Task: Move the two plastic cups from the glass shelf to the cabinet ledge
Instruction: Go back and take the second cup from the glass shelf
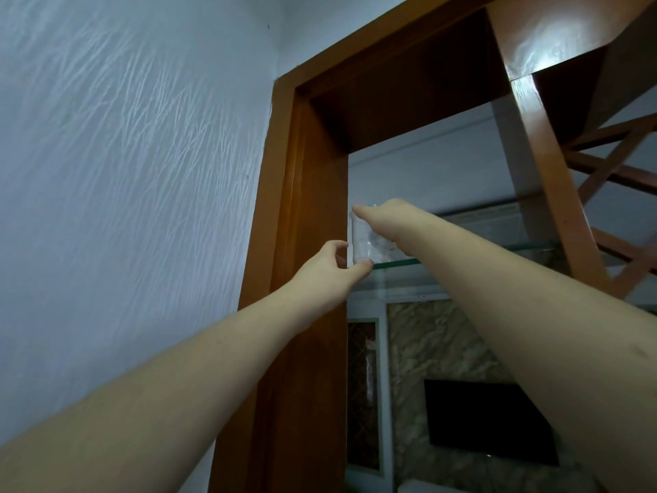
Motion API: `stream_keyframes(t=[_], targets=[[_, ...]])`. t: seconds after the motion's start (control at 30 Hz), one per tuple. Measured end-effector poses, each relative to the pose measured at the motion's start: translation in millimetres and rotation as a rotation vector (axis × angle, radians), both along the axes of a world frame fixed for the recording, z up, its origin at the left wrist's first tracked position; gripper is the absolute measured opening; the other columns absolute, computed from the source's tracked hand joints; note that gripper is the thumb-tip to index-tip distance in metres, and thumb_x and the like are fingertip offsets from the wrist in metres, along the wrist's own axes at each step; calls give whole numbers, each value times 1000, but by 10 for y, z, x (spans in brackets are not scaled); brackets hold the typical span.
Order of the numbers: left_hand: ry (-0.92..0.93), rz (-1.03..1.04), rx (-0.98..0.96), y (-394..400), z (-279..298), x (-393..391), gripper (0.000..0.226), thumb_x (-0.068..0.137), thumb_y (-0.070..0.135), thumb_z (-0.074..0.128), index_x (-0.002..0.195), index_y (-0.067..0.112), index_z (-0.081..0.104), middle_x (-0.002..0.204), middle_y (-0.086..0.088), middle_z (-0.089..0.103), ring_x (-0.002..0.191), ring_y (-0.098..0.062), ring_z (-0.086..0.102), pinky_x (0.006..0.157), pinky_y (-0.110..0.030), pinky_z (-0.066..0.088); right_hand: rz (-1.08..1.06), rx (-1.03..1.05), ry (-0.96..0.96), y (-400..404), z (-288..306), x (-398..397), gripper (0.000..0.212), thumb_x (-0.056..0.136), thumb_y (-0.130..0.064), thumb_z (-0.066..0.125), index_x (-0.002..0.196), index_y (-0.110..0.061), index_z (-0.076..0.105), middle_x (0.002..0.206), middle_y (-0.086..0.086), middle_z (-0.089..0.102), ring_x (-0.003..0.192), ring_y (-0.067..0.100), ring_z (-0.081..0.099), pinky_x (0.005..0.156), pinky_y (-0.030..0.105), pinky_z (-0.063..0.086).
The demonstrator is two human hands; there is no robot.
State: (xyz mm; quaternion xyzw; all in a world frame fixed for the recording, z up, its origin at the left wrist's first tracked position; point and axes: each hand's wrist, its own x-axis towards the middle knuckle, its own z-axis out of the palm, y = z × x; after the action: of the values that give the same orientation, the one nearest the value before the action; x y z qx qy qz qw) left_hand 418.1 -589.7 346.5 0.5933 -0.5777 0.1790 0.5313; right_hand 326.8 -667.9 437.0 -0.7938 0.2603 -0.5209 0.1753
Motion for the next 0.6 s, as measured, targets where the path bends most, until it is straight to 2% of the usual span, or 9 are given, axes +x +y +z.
stream_keyframes(t=[0.03,0.1,0.23,0.3,0.37,0.43,0.5,0.6], targets=[[11,0,-1,-7,3,-5,69,91,54,54,148,25,29,140,-4,51,104,-13,50,60,-17,39,3,-15,-29,-13,-2,-18,48,90,-56,47,118,-17,49,93,4,52,68,20,49,48,25,35],[30,8,-5,-15,20,-13,72,90,57,54,149,25,28,143,-4,49,105,-13,49,59,-17,38,17,-33,-77,-37,-11,-63,42,88,-57,50,103,-18,44,77,0,46,63,16,45,44,26,32],[70,27,-64,32,40,-48,71,88,59,56,147,28,32,146,-3,48,118,-19,51,60,-15,37,84,-79,-143,10,-47,-240,46,83,-58,54,103,-19,42,82,1,51,71,17,50,46,27,32],[53,0,-83,70,13,-85,71,86,59,58,146,29,34,144,0,50,111,-13,49,59,-15,37,153,-102,-162,69,-75,-346,56,82,-60,55,120,-20,46,99,3,57,83,20,53,49,27,32],[30,-46,-90,111,-42,-146,73,85,59,60,146,30,34,143,2,51,107,-9,46,59,-15,37,205,-143,-161,115,-115,-435,72,82,-60,56,138,-19,39,120,7,57,101,24,54,61,29,40],[25,-104,-106,150,-106,-218,74,84,57,62,147,30,33,141,3,52,110,-8,47,63,-14,38,255,-177,-150,165,-181,-519,77,84,-58,58,144,-19,32,135,9,52,117,28,51,82,36,45],[31,-160,-132,196,-170,-297,75,82,56,65,146,30,35,138,5,54,112,-7,51,68,-15,41,308,-203,-151,223,-275,-610,76,84,-56,59,145,-20,31,141,9,49,124,28,48,96,42,43],[62,-194,-177,270,-260,-408,72,82,54,67,144,29,38,133,7,58,111,-9,57,80,-24,52,370,-241,-157,322,-417,-741,74,84,-54,60,144,-19,34,141,8,48,125,27,48,103,45,41]])
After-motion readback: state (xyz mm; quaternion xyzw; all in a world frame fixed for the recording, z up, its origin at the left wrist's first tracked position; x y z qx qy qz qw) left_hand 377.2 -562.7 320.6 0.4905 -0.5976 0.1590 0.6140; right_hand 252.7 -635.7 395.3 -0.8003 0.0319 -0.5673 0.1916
